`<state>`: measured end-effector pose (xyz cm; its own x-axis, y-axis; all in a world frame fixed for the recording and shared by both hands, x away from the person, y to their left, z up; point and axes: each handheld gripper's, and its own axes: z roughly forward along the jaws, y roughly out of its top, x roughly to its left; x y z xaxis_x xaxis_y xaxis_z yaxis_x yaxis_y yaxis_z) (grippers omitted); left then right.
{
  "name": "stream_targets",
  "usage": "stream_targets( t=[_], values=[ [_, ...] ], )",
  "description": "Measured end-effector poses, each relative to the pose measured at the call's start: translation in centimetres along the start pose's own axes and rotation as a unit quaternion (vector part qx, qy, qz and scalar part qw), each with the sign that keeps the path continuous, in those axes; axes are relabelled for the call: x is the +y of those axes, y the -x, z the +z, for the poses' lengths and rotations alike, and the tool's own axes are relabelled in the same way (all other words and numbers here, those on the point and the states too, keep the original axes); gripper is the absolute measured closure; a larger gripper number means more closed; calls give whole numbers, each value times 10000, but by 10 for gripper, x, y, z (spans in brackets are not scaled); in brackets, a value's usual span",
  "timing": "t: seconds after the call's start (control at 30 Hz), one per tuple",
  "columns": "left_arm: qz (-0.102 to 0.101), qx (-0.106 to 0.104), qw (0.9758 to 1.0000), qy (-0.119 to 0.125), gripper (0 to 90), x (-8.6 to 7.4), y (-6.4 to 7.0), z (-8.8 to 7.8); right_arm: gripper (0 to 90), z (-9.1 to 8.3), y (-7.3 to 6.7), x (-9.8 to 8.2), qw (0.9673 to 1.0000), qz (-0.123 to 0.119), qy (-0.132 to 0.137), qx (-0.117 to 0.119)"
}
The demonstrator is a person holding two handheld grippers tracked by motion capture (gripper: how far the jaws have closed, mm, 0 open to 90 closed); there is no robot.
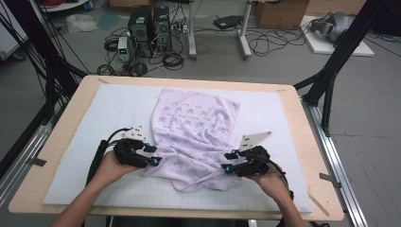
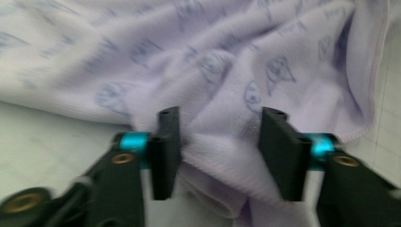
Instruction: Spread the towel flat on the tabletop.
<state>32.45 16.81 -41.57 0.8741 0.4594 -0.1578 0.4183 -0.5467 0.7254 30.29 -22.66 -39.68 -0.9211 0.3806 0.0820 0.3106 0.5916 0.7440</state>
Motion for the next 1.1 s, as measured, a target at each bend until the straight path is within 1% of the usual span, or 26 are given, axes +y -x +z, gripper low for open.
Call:
stream_targets(
  t=[0.03, 0.07, 0.1, 0.13, 0.17, 0.23, 0.27, 0.3, 0.33, 0.37, 0.4, 0.47, 0.5, 0.57, 0.67, 0.73, 0.77, 0.8, 0.83, 0.87, 0.9, 0.93, 1.0, 1.03, 1.07, 1.1],
  values=[
    [25, -105, 9999, -78, 719, -3, 1, 6, 557, 16, 0, -4, 9998, 49, -195, 81],
    [104, -195, 9996, -196, 719, -5, 2, 11, 557, 16, 0, -4, 9998, 49, -195, 81],
    [179, -239, 9991, -296, 799, -8, 4, 15, 575, 23, 0, -6, 9995, 93, -295, 110],
    [223, -236, 9990, -307, 867, -10, 5, 17, 620, 29, -1, -8, 9992, 151, -360, 124],
    [221, -218, 9991, -280, 888, -10, 6, 16, 670, 33, -2, -10, 9990, 165, -373, 184],
    [220, -199, 9992, -259, 893, -10, 8, 9, 765, 42, -5, -13, 9986, 146, -440, 270],
    [205, -190, 9994, -221, 894, -11, 10, 4, 803, 44, -7, -14, 9982, 129, -466, 363],
    [200, -176, 9995, -156, 895, -12, 11, -1, 825, 44, -9, -13, 9983, 79, -457, 343],
    [198, -123, 9997, -123, 895, -14, 13, -9, 834, 43, -11, -11, 9984, 21, -445, 340],
    [239, -85, 9996, -119, 895, -16, 15, -17, 839, 41, -12, -10, 9984, 27, -396, 397],
    [235, -41, 9997, -98, 895, -18, 19, -25, 841, 39, -14, -9, 9984, 29, -328, 460],
    [354, 138, 9992, -148, 897, -23, 28, -40, 843, 34, -19, -6, 9984, -59, -231, 512],
    [397, 160, 9989, -177, 897, -25, 33, -47, 844, 31, -23, -4, 9984, -84, -170, 540],
    [444, 252, 9986, -140, 897, -30, 43, -61, 845, 26, -30, -1, 9981, -155, -70, 592],
    [499, 287, 9983, -86, 897, -36, 54, -76, 846, 20, -41, 2, 9974, -258, 2, 670],
    [518, 277, 9983, -19, 896, -38, 56, -80, 846, 18, -48, 2, 9961, -306, 16, 828],
    [511, 268, 9983, 27, 893, -38, 55, -79, 845, 16, -52, 2, 9957, -341, -5, 863],
    [487, 286, 9984, 79, 862, -37, 54, -78, 845, 13, -54, 2, 9948, -380, 43, 945],
    [506, 285, 9983, 107, 823, -36, 51, -76, 843, 8, -57, 2, 9938, -346, 129, 1045],
    [485, 286, 9983, 146, 776, -34, 49, -72, 834, 3, -57, 2, 9936, -352, 251, 1042],
    [468, 293, 9983, 187, 719, -31, 45, -68, 808, -3, -56, 4, 9941, -343, 320, 982],
    [470, 308, 9981, 245, 669, -27, 42, -63, 760, -8, -53, 5, 9950, -332, 357, 871],
    [473, 323, 9978, 341, 599, -17, 34, -54, 692, -15, -44, 9, 9973, -297, 359, 568],
    [473, 406, 9975, 340, 556, -12, 30, -49, 622, -17, -39, 11, 9981, -304, 326, 414],
    [429, 446, 9975, 337, 516, -8, 26, -44, 553, -16, -33, 11, 9990, -246, 307, 219],
    [355, 482, 9977, 312, 475, -3, 22, -37, 522, -14, -26, 11, 9993, -184, 275, 149]
  ],
)
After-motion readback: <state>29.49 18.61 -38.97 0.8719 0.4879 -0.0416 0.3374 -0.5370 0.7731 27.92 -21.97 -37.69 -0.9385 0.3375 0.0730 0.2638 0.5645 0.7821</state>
